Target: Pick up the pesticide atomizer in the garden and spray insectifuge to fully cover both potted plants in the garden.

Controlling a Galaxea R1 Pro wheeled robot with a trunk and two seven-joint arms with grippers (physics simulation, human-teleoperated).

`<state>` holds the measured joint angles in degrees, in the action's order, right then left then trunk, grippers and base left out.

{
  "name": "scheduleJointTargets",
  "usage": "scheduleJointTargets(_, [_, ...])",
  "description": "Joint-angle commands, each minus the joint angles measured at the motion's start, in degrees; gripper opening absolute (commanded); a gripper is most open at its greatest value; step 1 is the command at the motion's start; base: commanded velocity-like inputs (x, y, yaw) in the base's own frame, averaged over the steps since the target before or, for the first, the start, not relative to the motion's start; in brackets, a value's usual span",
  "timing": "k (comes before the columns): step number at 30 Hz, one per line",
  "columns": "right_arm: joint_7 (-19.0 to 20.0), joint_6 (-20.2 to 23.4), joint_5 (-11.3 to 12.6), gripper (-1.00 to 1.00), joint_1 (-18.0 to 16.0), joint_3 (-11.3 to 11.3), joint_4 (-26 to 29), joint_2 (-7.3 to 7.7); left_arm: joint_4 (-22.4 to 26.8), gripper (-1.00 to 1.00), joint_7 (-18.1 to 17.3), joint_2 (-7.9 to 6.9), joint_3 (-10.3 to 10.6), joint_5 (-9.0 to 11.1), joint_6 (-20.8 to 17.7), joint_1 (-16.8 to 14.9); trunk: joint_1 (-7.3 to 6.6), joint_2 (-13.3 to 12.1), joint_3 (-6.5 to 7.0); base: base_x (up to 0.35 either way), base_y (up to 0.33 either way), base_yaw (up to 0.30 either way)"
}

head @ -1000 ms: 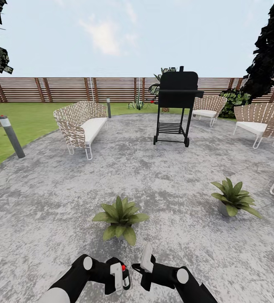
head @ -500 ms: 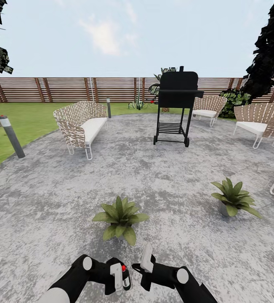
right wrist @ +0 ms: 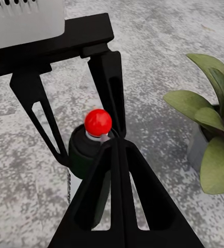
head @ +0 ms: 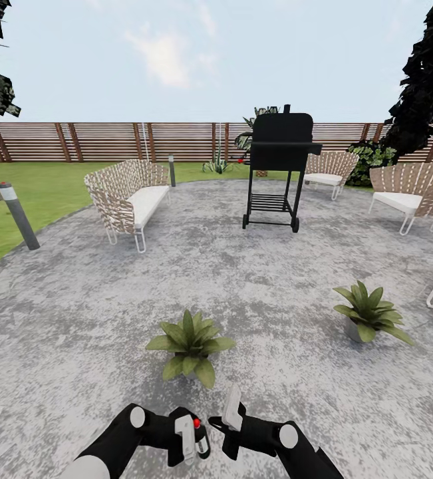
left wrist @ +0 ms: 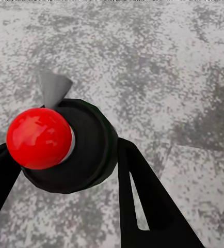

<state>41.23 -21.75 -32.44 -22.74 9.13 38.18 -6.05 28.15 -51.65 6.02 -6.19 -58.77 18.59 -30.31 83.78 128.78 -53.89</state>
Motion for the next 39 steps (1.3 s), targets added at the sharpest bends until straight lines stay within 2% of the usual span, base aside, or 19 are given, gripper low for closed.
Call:
scheduleJointTargets(1, [0.0,-0.3,-0.5,-1.00,0.0,-0.1,0.0,-0.01,0.1,-1.00,-0.3,0.10,-0.5,-0.3,0.2,-0.1,-0.01,0.0,-0.05,0.000,0.000,0.000])
scheduleJointTargets(7, [0.0,-0.3,-0.5,-1.00,0.0,-0.1,0.0,-0.01,0.1,-1.00,-0.3,0.17,-0.5,0.6,0.3,-0.1,-0.01,0.0,-0.05,0.000,0.000,0.000])
scheduleJointTargets(16, [0.0,-0.3,-0.5,-1.00,0.0,-0.1,0.0,-0.01,0.0,-1.00,-0.4,0.22,-0.5,0.7,0.5,-0.1,-0.01,0.0,-0.05,0.000,0.000,0.000])
scheduleJointTargets(25, [0.0,-0.3,-0.5,-1.00,0.0,-0.1,0.0,-0.01,-0.1,-1.00,-2.3,0.22,-0.5,0.7,0.6,-0.1,-0.01,0.0,-0.05,0.000,0.000,0.000])
scheduleJointTargets(30, [0.0,-0.3,-0.5,-1.00,0.0,-0.1,0.0,-0.01,0.0,-1.00,-2.4,0.64,-0.5,0.8,0.5,-0.1,-0.01,0.0,-0.05,0.000,0.000,0.000])
scheduleJointTargets(35, [0.0,-0.3,-0.5,-1.00,0.0,-0.1,0.0,-0.01,0.1,-1.00,-2.4,0.87,-0.4,2.9,0.6,-0.1,-0.01,0.0,-0.05,0.000,0.000,0.000])
scheduleJointTargets(39, [0.0,-0.3,-0.5,-1.00,0.0,-0.1,0.0,-0.01,0.1,-1.00,-2.4,0.85,-0.4,3.5,0.6,-0.1,-0.01,0.0,-0.05,0.000,0.000,0.000])
